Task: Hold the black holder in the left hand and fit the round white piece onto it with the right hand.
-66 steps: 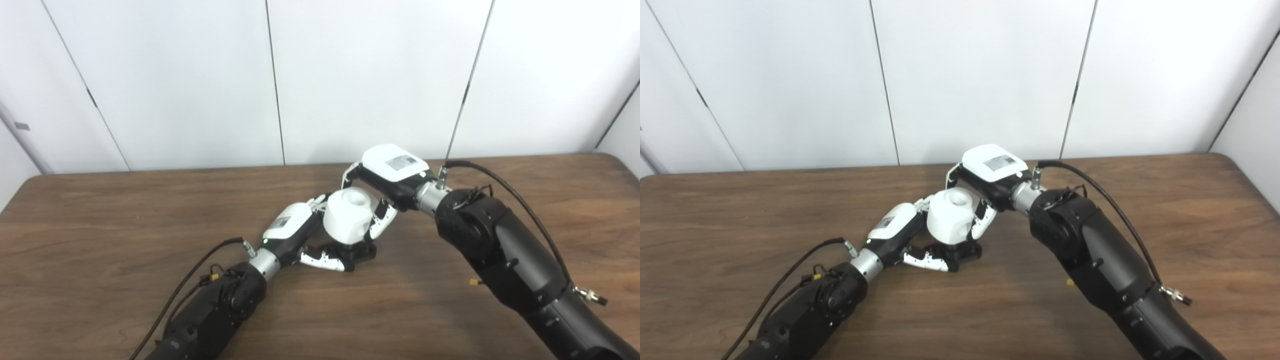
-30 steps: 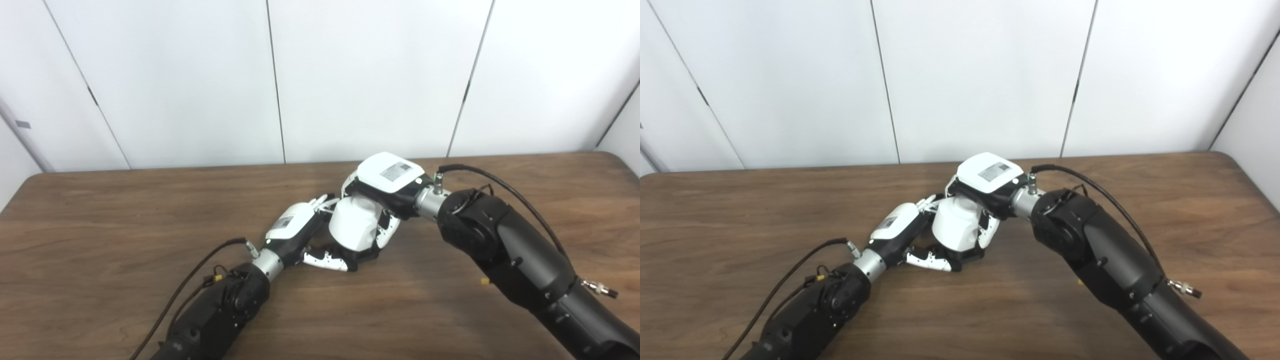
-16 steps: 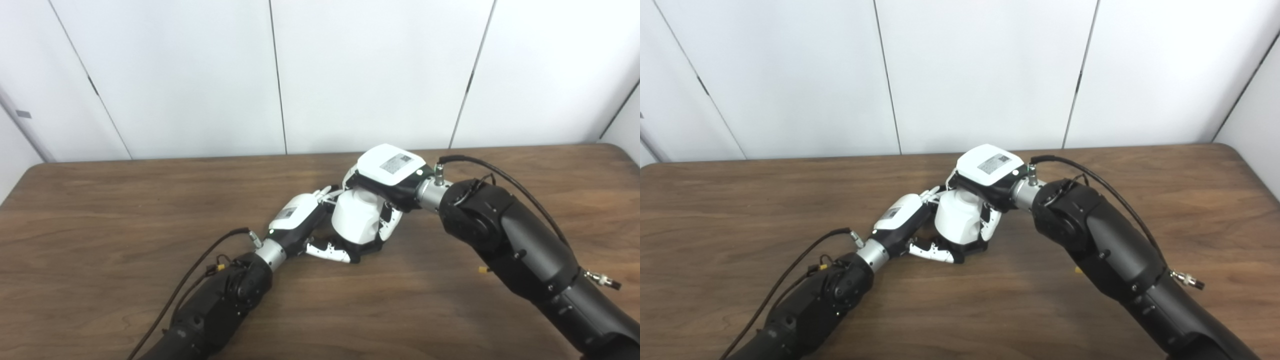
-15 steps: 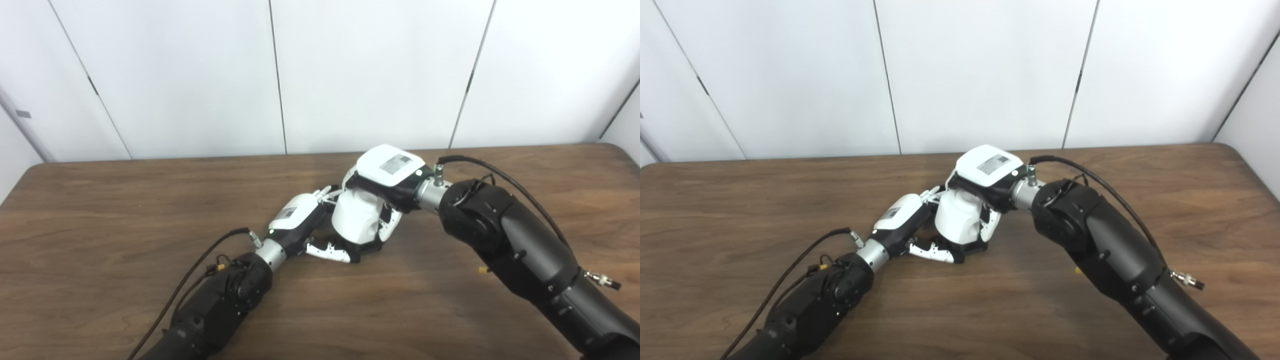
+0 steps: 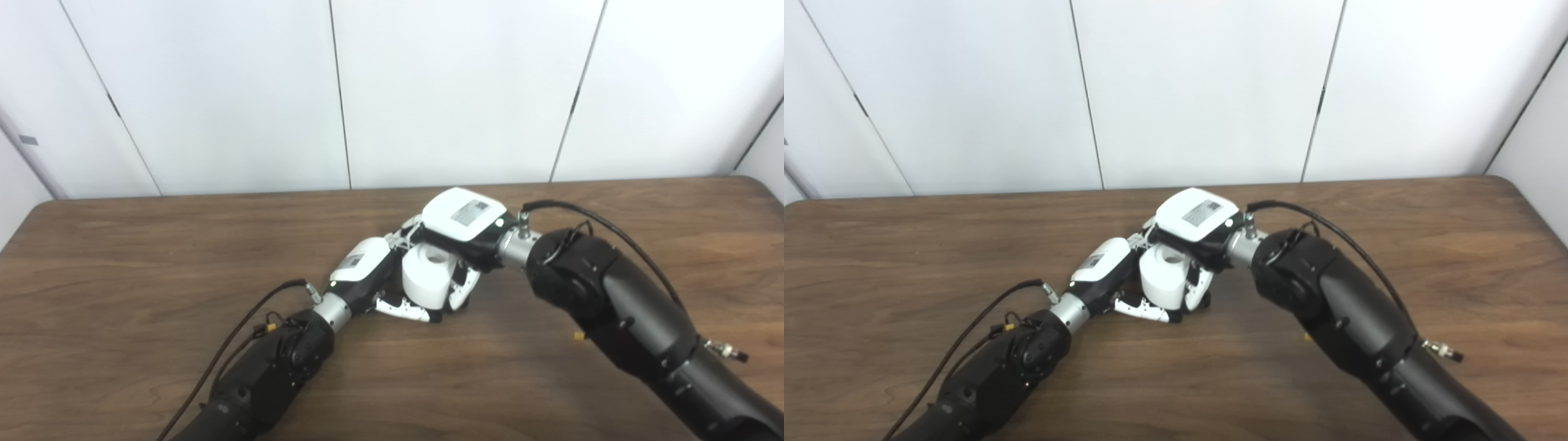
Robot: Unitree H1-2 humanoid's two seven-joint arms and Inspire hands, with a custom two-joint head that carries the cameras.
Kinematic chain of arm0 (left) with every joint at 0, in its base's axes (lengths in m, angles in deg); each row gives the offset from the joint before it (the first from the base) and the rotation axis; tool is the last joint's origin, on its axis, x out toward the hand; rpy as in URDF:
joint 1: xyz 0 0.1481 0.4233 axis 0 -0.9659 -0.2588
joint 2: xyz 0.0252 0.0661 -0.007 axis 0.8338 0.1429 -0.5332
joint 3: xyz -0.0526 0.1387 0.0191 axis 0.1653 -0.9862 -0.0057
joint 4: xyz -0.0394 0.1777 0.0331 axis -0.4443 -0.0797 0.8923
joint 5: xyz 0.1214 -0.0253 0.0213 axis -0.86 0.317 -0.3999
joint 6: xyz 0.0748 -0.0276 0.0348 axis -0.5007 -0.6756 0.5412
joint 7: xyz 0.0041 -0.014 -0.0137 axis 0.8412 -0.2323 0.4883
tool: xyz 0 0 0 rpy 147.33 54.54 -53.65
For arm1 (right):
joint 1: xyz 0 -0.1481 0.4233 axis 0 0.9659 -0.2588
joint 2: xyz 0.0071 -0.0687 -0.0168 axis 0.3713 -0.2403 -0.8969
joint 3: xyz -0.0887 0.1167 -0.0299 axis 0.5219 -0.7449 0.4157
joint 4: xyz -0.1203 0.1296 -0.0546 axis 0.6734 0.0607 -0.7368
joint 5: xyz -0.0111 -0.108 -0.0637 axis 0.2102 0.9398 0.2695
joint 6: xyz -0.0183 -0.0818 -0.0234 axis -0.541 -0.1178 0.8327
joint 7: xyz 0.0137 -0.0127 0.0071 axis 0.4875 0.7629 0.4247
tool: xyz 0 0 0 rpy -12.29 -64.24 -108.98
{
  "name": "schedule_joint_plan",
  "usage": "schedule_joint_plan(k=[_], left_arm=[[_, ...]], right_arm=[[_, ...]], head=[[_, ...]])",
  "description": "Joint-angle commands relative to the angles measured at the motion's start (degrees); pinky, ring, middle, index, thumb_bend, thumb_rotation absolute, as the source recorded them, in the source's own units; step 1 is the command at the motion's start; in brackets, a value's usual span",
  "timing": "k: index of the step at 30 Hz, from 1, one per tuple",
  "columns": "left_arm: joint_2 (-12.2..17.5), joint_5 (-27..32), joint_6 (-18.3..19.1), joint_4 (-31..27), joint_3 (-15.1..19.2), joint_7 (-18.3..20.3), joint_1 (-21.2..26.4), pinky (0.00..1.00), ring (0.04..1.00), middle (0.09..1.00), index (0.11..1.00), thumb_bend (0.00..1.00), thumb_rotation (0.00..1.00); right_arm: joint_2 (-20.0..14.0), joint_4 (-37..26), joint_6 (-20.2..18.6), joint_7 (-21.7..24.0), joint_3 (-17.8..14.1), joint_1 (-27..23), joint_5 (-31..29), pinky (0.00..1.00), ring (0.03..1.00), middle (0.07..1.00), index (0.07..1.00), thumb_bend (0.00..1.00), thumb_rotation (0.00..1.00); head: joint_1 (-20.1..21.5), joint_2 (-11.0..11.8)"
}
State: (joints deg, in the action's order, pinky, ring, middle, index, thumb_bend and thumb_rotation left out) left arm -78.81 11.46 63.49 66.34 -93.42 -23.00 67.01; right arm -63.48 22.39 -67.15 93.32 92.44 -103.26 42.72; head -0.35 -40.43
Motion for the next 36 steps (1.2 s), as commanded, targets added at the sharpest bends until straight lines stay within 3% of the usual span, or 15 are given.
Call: schedule_joint_plan(k=[1,9,18,36], left_arm=[[-2.69,-3.3,1.51,4.17,-3.91,4.96,-5.78,1.0,1.0,0.939,0.481,0.52,0.06],[-2.16,-3.46,1.52,3.34,-4.08,5.27,-6.19,1.0,1.0,0.939,0.482,0.52,0.06],[-1.92,-3.1,1.78,2.96,-3.95,5.8,-6.33,1.0,1.0,0.939,0.482,0.52,0.06],[-1.78,-2.65,1.43,3.38,-3.46,5.99,-6.33,1.0,1.0,0.935,0.481,0.52,0.06]], right_arm=[[0.05,-0.91,1.62,0.44,0.6,-0.4,-0.12,0.79,0.839,0.872,0.912,0.93,0.24],[-0.09,-0.97,1.98,0.28,0.23,-0.06,0.1,0.82,0.834,0.859,0.919,0.93,0.24],[0.23,-1.18,0.76,0.82,-0.36,-0.27,0.22,0.82,0.837,0.888,0.995,0.93,0.23],[0.09,-0.22,0.49,0.62,-3.19,-3.73,-1.02,0.78,0.827,0.905,1.0,0.95,0.25]], head=[[0.0,-0.05],[0.62,-0.13],[0.6,-0.1],[0.74,-0.19]])
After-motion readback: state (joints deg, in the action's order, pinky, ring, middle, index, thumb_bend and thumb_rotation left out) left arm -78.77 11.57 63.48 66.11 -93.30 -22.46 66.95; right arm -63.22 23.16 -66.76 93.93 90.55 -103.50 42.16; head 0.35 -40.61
